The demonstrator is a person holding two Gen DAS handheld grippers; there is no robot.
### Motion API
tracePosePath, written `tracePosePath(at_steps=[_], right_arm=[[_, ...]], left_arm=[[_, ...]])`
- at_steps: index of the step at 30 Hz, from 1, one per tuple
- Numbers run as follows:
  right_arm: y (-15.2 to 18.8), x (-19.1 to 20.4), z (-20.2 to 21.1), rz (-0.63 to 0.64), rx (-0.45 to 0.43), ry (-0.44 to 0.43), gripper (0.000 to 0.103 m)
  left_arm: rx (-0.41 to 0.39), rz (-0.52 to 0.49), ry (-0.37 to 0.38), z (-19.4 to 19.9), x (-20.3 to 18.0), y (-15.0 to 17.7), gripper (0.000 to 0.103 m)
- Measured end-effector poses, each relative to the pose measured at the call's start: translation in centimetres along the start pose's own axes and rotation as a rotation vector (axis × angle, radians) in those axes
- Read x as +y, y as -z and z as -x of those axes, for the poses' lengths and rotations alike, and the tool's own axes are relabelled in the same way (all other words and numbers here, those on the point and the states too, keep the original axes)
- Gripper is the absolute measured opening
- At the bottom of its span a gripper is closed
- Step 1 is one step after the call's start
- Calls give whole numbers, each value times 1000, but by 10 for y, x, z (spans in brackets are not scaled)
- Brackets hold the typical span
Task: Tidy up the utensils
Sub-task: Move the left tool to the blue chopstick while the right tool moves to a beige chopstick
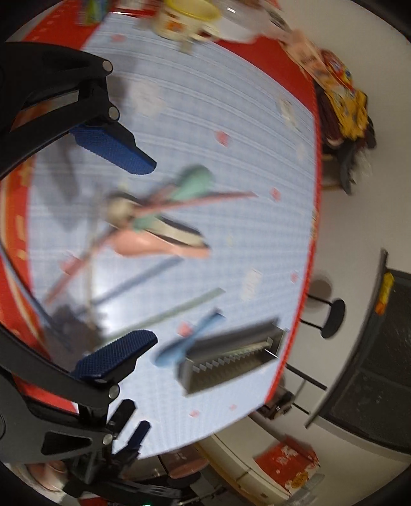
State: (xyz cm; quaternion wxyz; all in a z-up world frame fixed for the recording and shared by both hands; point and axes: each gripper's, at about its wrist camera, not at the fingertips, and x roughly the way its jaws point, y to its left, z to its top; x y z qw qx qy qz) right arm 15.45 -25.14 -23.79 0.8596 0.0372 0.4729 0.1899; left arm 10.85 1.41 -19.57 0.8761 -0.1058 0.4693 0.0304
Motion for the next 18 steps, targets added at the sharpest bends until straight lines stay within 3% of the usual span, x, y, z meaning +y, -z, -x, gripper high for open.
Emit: tracePosePath(at_steps=[3, 9, 18], right_arm=[[15, 12, -6, 53, 36, -25, 97], [25, 35, -14, 173, 84, -31, 97], [33, 40, -19, 174, 156, -61, 97]], left_arm=[[37, 41, -38, 2, 16, 32, 97], [89, 156, -32, 5, 36, 83, 97], [146, 39, -14, -3, 13, 121, 97]])
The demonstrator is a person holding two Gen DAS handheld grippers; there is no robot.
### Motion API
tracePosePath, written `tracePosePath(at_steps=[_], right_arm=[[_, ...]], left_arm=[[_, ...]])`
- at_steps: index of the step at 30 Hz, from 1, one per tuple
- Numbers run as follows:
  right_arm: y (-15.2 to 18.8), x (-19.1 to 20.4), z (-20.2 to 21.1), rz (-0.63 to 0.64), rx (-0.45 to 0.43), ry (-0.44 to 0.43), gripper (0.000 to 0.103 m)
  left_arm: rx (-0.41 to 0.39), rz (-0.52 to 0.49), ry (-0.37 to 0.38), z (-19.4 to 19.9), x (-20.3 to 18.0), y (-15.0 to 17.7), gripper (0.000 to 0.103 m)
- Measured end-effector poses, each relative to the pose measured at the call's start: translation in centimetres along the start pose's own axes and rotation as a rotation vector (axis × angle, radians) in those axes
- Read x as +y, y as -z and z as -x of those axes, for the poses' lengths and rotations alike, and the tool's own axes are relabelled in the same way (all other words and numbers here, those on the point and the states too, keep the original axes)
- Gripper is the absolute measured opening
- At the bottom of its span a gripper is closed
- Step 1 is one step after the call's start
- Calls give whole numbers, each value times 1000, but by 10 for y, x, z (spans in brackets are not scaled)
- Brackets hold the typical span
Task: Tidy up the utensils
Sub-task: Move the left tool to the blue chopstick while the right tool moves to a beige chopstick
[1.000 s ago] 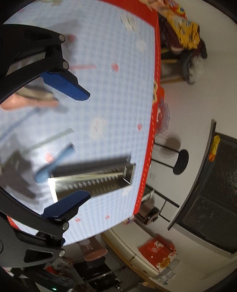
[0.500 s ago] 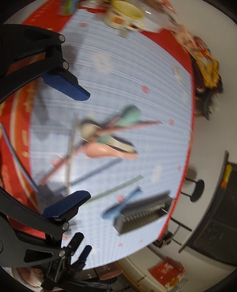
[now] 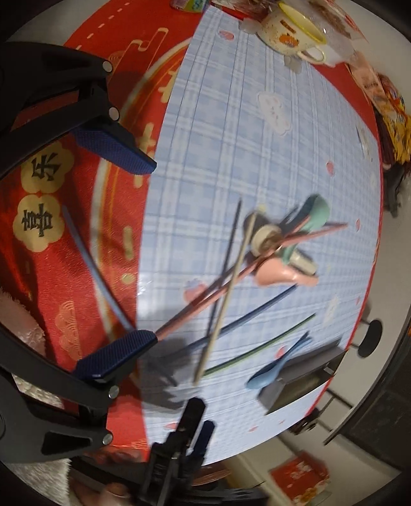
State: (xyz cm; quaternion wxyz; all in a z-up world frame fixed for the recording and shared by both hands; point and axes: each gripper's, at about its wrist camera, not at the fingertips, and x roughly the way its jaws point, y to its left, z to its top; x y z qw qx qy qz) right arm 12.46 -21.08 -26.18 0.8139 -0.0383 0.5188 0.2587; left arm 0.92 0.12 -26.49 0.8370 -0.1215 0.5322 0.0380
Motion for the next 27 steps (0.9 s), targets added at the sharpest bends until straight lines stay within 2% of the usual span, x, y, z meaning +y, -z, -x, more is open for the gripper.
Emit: tracePosePath(at_steps=[9, 11, 13, 19, 27], right_arm=[[9, -5, 7, -30, 18, -32, 97], [12, -9, 9, -40, 20, -39, 92], [14, -12, 9, -51, 29, -46, 85], [17, -16, 12, -60, 30, -60, 72], [12, -17, 12, -73, 20, -63, 68]], left_arm=[[38, -307, 39, -19, -39, 14, 95], [56, -336, 72, -24, -45, 14, 84], [87, -353, 95, -31, -50, 13, 69], [137, -424, 128, -48, -66, 13, 60], [142, -512, 109, -52, -73, 12, 48]])
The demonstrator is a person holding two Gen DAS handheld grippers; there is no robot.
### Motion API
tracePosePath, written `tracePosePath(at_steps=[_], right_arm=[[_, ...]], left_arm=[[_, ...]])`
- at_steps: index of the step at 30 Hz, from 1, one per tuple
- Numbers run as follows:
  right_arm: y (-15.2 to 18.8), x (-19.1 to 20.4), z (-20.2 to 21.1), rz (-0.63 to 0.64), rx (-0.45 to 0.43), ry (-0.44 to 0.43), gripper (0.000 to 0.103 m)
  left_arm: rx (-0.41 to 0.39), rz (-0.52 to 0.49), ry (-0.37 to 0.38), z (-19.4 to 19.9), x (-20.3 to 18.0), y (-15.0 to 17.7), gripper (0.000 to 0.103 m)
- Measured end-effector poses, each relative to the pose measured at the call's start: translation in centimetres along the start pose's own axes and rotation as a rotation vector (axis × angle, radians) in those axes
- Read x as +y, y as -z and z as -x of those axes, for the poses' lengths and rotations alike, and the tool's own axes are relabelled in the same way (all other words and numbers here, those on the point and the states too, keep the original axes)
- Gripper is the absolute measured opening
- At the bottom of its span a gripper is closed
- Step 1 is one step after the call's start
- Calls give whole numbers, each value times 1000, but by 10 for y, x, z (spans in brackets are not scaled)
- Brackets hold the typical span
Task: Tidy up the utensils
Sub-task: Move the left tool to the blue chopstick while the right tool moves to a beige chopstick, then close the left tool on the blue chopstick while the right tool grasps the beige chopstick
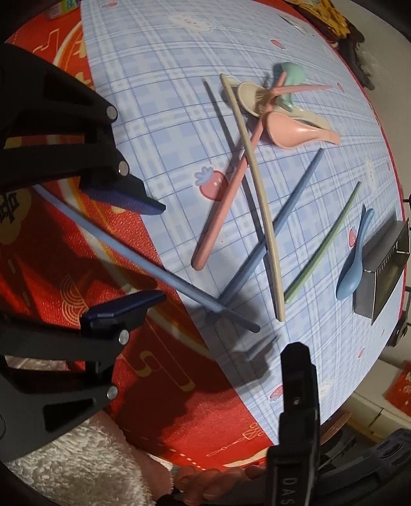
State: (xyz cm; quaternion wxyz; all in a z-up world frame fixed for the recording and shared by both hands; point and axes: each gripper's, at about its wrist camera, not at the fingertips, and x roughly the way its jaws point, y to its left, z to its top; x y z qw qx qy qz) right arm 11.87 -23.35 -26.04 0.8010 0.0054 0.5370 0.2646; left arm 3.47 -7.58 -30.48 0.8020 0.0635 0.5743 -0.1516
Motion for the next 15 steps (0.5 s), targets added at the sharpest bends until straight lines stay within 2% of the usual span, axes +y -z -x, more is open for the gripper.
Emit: tracePosePath(at_steps=[3, 6, 12, 15], right_arm=[[-2, 2, -4, 6, 10, -5, 66], [-7, 9, -13, 50, 33, -33, 63], [-33, 50, -39, 320, 51, -35, 49], [-44, 66, -52, 402, 80, -51, 43]], left_arm=[[2, -38, -18, -1, -2, 0, 42], [7, -81, -29, -1, -4, 2, 41], [-2, -80, -12, 0, 5, 3, 34], [-4, -53, 5, 2, 14, 3, 29]])
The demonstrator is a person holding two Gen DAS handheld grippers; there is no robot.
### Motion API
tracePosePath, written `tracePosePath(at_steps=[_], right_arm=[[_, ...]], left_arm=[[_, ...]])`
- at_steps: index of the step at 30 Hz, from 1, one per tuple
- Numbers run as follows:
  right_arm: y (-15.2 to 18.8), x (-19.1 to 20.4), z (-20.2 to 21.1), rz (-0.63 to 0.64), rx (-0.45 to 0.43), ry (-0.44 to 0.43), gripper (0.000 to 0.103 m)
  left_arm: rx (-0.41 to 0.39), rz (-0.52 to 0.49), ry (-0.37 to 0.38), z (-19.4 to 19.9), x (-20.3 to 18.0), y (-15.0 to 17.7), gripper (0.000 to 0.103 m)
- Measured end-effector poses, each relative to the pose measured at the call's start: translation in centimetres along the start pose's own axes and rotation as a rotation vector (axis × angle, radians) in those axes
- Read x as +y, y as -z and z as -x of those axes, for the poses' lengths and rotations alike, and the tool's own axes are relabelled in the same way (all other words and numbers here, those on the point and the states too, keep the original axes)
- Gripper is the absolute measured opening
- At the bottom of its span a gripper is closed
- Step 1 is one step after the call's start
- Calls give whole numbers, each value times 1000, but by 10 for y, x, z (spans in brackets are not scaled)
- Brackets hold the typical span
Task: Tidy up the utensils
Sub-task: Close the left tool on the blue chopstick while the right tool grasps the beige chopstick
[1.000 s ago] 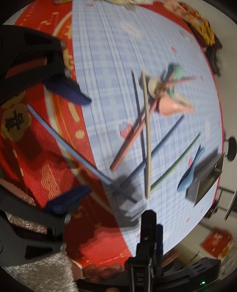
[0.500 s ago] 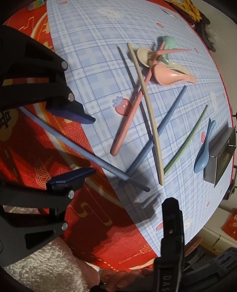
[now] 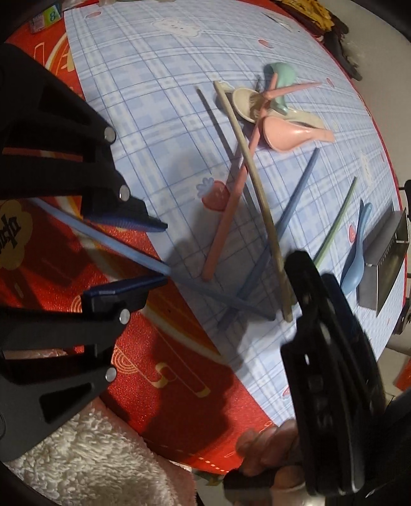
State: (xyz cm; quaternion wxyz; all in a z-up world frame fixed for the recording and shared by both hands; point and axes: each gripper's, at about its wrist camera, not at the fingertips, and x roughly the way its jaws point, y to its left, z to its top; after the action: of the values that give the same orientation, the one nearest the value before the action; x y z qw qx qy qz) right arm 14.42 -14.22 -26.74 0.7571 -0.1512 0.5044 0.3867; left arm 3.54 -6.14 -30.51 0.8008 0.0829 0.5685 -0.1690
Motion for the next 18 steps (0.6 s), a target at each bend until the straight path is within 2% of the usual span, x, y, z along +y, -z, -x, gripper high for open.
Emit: tracePosePath(at_steps=[8, 18], right_arm=[[-8, 25, -20, 158, 80, -26, 20], [-8, 33, -31, 217, 108, 18, 15]], left_arm=[[-18, 57, 43, 5, 15, 8, 27], [-49, 112, 93, 9, 25, 19, 27]])
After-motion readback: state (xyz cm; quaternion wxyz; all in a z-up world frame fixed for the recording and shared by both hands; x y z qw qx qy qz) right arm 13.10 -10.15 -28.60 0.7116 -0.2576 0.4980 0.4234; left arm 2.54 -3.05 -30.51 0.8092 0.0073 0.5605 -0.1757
